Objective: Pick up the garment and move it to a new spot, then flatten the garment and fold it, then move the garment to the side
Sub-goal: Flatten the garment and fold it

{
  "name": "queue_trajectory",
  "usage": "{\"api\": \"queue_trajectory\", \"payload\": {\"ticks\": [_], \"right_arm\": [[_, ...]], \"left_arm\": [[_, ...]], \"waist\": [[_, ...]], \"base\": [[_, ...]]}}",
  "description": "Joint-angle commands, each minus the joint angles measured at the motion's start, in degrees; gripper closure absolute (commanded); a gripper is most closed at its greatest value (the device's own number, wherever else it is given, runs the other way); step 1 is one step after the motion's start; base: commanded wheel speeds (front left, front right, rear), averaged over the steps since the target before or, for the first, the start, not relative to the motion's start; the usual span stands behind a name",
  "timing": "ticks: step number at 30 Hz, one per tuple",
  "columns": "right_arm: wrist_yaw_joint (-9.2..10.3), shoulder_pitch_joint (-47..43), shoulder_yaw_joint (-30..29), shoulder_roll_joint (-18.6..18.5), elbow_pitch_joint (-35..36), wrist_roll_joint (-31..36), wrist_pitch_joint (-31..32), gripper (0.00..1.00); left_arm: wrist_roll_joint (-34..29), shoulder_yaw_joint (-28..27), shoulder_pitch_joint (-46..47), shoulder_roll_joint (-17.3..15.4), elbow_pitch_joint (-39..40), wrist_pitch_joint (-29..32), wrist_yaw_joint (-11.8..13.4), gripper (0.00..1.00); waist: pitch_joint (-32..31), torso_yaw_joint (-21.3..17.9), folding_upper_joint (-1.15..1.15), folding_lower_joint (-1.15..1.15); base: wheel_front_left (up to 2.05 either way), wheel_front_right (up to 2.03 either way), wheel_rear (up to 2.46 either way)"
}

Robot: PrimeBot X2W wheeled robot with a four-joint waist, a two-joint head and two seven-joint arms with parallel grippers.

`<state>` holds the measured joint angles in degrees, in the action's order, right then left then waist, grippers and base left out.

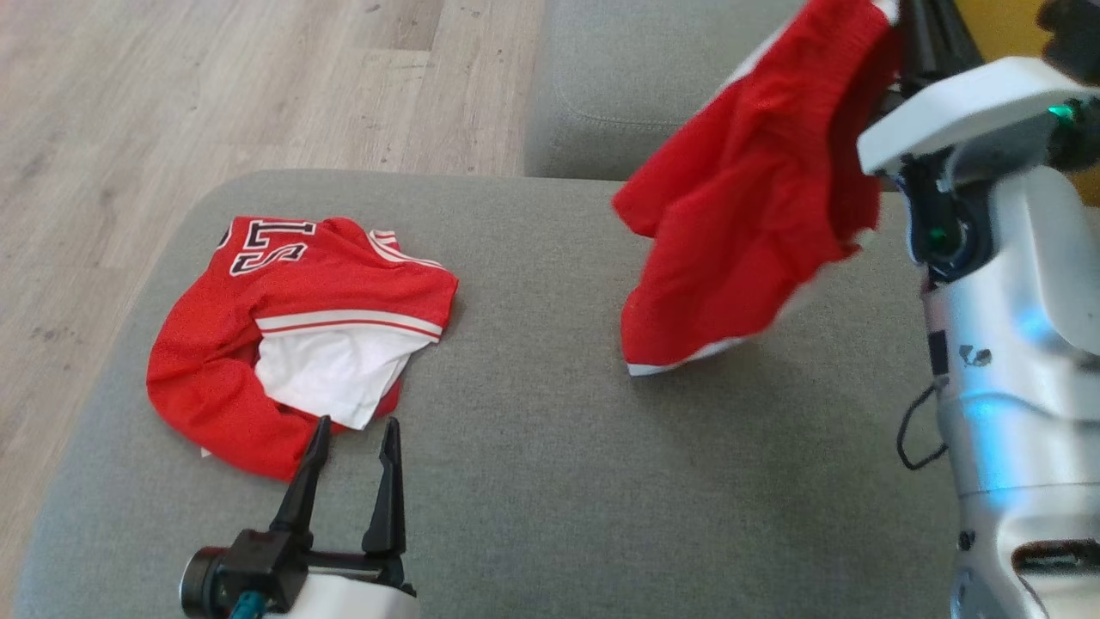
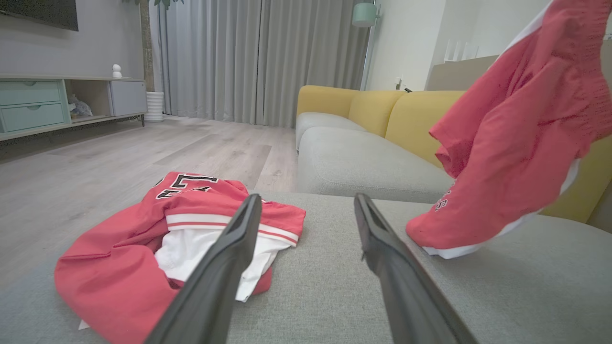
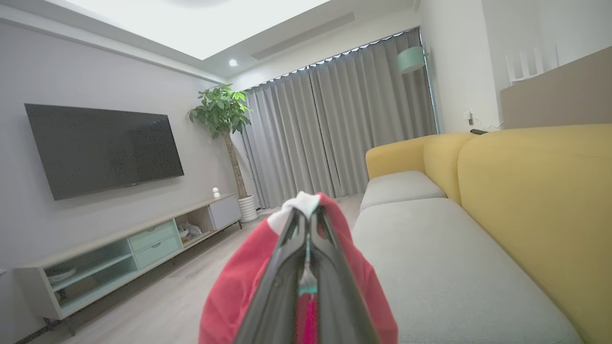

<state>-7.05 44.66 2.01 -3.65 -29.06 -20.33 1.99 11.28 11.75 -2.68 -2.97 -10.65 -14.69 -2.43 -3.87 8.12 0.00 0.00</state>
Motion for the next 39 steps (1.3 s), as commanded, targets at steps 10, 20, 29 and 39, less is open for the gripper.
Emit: {"api": "queue_trajectory", "payload": {"ticks": [10,20,29,39], "right_arm": [[-0.44,-0.7,-20.1,0.7,2.0,19.2,2.2,1.0],[-0.44,1.7,-24.5,0.6,11.6,27.8,5.1,1.0],[-0.44,-4.0,-8.8,0.8,2.5,14.1,2.6,1.0],[-0.44,-8.6,13.3,0.8,-17.9,4.8,-8.5,1.0]], "left_arm": [[-0.1,-2.1,2.7,0.1,2.6,-0.3,0.2,0.0],[1.0,-0.3,3.8,0.1,2.7,-0.3,0.6,0.0],[3.3,1.1,5.6,0.1,2.2,-0.3,0.3,0.0],[5.6,6.6,8.0,0.1,1.7,-0.3,1.1,0.0]], "waist": [[1.9,-2.0,0.0,0.0],[3.3,-3.0,0.0,0.0],[5.5,-0.3,0.0,0.0],[6.7,7.9,0.0,0.0]], "base": [[0.0,0.0,0.0],[0.0,0.0,0.0],[0.0,0.0,0.0],[0.0,0.0,0.0]]}}
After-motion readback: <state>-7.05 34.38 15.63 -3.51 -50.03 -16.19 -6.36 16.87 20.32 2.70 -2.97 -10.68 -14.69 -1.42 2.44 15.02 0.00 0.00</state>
